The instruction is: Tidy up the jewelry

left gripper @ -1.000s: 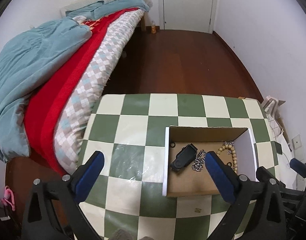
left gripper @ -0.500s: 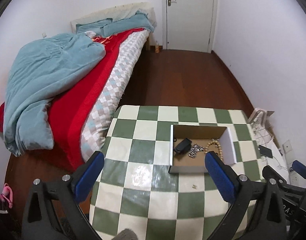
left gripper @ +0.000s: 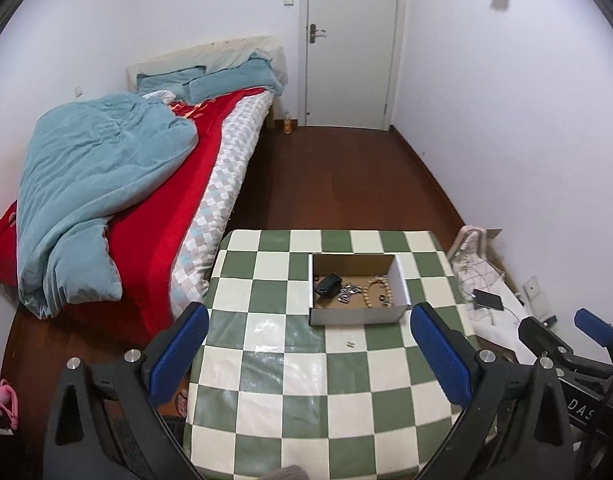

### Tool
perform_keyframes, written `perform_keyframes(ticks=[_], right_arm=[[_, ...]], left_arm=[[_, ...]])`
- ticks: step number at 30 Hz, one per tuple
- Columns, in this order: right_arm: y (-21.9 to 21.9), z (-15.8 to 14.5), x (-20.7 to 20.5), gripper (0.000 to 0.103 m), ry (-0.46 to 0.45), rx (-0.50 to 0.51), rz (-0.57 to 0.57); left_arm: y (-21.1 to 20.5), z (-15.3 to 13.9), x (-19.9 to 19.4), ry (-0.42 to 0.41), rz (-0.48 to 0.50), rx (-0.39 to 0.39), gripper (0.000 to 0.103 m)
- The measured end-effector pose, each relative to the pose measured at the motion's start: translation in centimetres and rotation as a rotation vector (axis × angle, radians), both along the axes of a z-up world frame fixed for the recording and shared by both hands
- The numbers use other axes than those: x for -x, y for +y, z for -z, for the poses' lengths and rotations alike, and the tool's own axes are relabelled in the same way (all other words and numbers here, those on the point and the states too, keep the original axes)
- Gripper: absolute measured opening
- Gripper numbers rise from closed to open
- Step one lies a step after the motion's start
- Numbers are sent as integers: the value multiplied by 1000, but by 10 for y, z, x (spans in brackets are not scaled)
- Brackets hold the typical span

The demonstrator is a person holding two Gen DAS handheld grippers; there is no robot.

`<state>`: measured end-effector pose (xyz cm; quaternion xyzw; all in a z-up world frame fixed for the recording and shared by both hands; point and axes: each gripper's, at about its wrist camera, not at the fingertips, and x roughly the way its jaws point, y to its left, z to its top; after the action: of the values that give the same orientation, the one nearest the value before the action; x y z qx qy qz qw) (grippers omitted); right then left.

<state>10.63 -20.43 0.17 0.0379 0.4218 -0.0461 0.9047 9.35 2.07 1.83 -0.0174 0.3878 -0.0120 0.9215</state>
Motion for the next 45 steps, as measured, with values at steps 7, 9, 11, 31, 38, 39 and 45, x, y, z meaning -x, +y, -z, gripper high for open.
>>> perform_keyframes(ticks=[7,9,11,31,38,39,45], right_arm=[[-4,-40,42,101,-24,0,7],[-7,-47,44,101,-19,2,11],[-8,-55,43,101,-17,12,11],[3,-68,-19,103,-2,48,-30],[2,-57,-27,103,24,45,-27],[3,-56,-26,103,25,46,-26],[4,-54,-29,103,32,51,-31]], left_arm=[[-5,-19,24,39,29,19,103],[-7,-23,25,40,28,3,103],[-8,-27,22,42,12,-13,103],[-9,-32,-16,42,-97,-66,103],[-10,-28,-19,49,-97,-67,103],[-10,-28,-20,51,-94,-67,103],[-11,-29,-18,53,-89,-65,103]])
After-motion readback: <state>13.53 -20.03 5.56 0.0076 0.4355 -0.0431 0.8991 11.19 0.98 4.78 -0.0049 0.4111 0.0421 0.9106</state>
